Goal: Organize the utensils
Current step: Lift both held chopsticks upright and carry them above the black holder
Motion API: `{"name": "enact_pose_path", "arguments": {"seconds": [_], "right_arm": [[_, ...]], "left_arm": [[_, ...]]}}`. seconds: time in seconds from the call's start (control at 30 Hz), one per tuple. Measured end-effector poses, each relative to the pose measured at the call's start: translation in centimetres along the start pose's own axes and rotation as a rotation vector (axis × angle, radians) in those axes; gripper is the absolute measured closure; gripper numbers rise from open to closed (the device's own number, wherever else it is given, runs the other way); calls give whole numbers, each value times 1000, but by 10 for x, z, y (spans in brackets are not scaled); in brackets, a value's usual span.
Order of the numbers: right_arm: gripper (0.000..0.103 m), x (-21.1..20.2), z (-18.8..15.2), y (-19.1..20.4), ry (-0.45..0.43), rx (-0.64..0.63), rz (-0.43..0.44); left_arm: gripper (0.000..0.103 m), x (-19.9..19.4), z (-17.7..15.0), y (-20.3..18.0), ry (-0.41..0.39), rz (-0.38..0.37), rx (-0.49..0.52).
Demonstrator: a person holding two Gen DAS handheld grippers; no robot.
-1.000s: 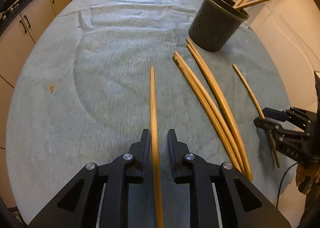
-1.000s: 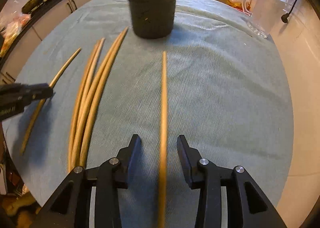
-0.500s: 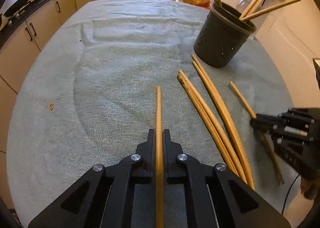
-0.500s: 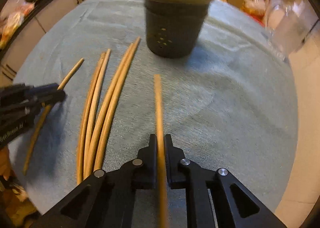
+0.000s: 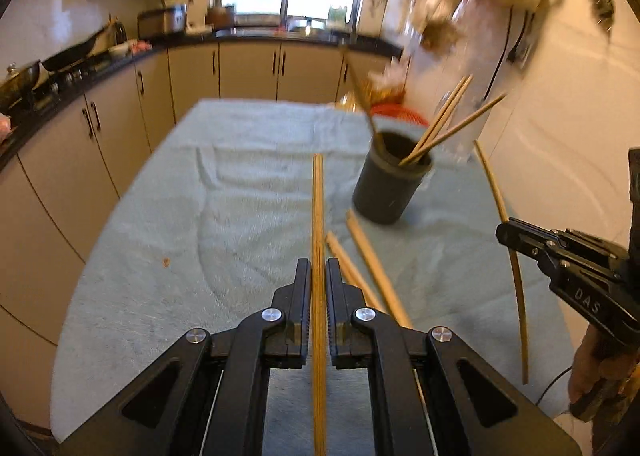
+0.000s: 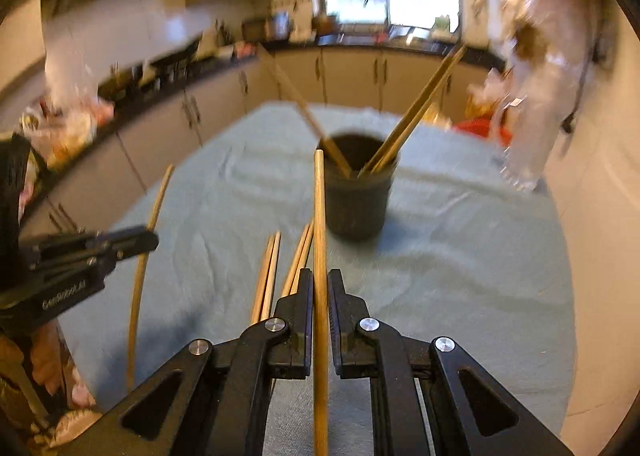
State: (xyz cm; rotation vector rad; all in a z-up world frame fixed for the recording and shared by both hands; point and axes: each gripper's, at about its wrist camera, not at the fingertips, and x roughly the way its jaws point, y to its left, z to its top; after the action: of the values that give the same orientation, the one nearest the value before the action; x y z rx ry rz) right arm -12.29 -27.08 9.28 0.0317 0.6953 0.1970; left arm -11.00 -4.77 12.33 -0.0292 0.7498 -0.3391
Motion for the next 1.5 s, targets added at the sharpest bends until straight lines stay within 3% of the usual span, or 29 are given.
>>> {"name": "enact_pose_path", "arguments": {"seconds": [0.23, 0.5, 0.93, 1.23, 1.5], "right_arm": [[95, -58, -21, -16, -252, 146, -32], [95, -79, -34, -16, -323, 238, -14], [95, -85, -47, -17, -313, 288, 39], [95, -79, -50, -7, -287, 257, 18], [95, -71, -40, 4, -269, 220, 14]], "left_arm": [[97, -35, -10, -10, -87, -34, -23], [97, -58, -22, -16, -109, -51, -51], [97, -63, -24, -24, -88, -29, -68], [97, -59, -19, -27, -96, 48, -10], [96, -45, -16, -10, -50, 52, -44]]}}
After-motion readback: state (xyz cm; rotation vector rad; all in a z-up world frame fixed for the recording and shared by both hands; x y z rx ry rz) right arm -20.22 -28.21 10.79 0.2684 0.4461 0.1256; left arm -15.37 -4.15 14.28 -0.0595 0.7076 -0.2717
